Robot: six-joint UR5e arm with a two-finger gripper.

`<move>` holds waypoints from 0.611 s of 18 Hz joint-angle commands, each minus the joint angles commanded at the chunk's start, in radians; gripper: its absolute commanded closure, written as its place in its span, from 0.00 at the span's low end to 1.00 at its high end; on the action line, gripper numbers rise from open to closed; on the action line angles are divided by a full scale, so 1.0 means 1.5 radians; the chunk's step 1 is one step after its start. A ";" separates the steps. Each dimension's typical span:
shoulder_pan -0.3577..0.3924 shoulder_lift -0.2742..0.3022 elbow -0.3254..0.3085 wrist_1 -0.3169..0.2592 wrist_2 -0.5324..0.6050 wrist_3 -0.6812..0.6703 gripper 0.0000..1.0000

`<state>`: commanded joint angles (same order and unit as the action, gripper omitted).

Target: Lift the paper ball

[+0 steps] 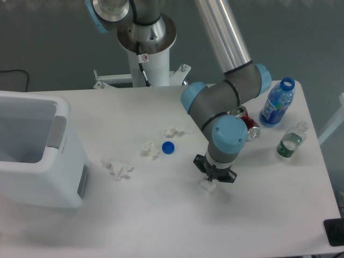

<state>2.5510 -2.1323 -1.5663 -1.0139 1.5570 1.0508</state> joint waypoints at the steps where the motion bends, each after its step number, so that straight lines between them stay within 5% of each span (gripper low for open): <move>1: 0.000 0.002 0.005 0.000 0.000 -0.001 0.98; 11: -0.001 0.072 0.032 -0.044 0.002 -0.014 1.00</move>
<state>2.5495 -2.0250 -1.5186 -1.0799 1.5601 1.0293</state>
